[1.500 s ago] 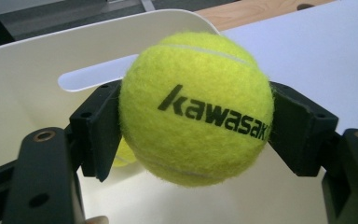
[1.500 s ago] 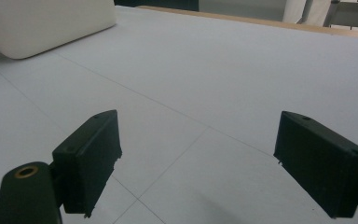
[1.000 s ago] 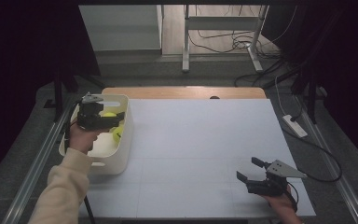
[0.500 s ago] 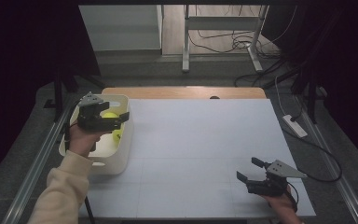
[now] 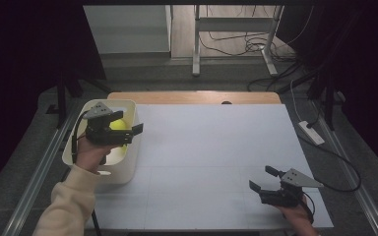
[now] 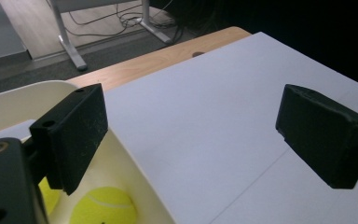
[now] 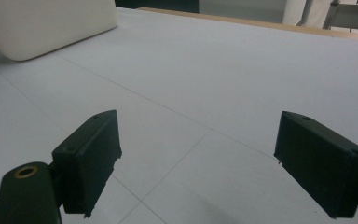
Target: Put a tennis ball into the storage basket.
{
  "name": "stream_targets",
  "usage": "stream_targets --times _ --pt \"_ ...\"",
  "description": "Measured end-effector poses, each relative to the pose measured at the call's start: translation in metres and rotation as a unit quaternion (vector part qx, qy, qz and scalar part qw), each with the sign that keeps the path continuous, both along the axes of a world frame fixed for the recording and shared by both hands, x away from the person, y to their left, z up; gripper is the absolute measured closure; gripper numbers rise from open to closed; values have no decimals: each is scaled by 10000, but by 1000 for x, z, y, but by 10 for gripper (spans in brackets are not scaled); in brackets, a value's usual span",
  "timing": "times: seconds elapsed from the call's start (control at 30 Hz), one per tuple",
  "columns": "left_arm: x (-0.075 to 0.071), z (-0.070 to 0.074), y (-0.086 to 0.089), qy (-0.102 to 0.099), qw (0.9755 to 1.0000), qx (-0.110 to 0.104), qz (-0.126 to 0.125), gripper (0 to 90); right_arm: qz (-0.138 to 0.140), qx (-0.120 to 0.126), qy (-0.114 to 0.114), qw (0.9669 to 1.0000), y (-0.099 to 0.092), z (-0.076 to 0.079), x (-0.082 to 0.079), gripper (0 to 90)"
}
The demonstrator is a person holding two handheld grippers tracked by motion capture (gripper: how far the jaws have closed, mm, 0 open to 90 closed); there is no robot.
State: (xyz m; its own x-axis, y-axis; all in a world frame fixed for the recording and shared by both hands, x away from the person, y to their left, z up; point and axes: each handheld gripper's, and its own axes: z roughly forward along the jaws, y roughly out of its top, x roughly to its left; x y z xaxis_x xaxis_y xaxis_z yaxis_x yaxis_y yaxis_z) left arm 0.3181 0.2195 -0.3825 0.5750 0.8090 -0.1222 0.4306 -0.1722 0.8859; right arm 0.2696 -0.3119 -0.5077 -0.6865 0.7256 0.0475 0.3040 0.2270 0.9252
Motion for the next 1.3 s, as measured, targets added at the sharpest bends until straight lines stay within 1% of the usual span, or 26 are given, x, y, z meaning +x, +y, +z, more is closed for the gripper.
stream_targets --times 0.07,0.1,0.17,0.2,0.23,0.37,0.43,0.6,0.77,0.87,1.03,1.2,1.27,1.3 --pt "-5 0 -5 -56 9999 -72 -88 100 0 -32 21 10000 0 -1 0 143" --pt "-5 0 -5 -56 9999 -72 -88 101 0 -32 21 10000 0 -1 0 143" --pt "-10 -1 -9 -153 9997 -87 -168 101 -14 -53 17 10000 0 0 -1 143" --pt "-10 -1 -9 -153 9997 -87 -168 101 -14 -53 17 10000 0 0 -1 143" --pt "-12 -1 -11 -165 9996 -129 -214 101 -16 -55 18 10000 0 0 -1 143" --pt "-21 -1 -19 -255 9988 -132 -394 102 -31 -104 9 9999 0 0 -2 143" --pt "-23 -1 -21 -290 9985 -159 -440 102 -33 -81 5 10000 0 -1 -2 143" --pt "-31 -6 -29 -290 9975 -225 -603 102 -47 -115 7 9999 0 -1 -2 143" --pt "-36 -9 -36 -320 9971 -176 -671 102 -56 -105 -11 9999 0 -1 -3 143" --pt "-41 -12 -41 -324 9965 -238 -730 102 -59 -123 -17 9999 0 -1 -3 143" --pt "-51 -20 -53 -307 9950 -263 -915 102 -52 -128 -9 9999 -1 -1 -3 143" --pt "-61 -27 -66 -307 9933 -175 -1104 102 -40 -131 -4 9999 0 -1 -3 143" --pt "-64 -30 -70 -306 9925 -181 -1170 101 -31 -138 -7 9999 0 -1 -3 143" --pt "-64 -30 -70 -306 9925 -181 -1170 101 -27 -141 -11 9999 0 0 -4 143"
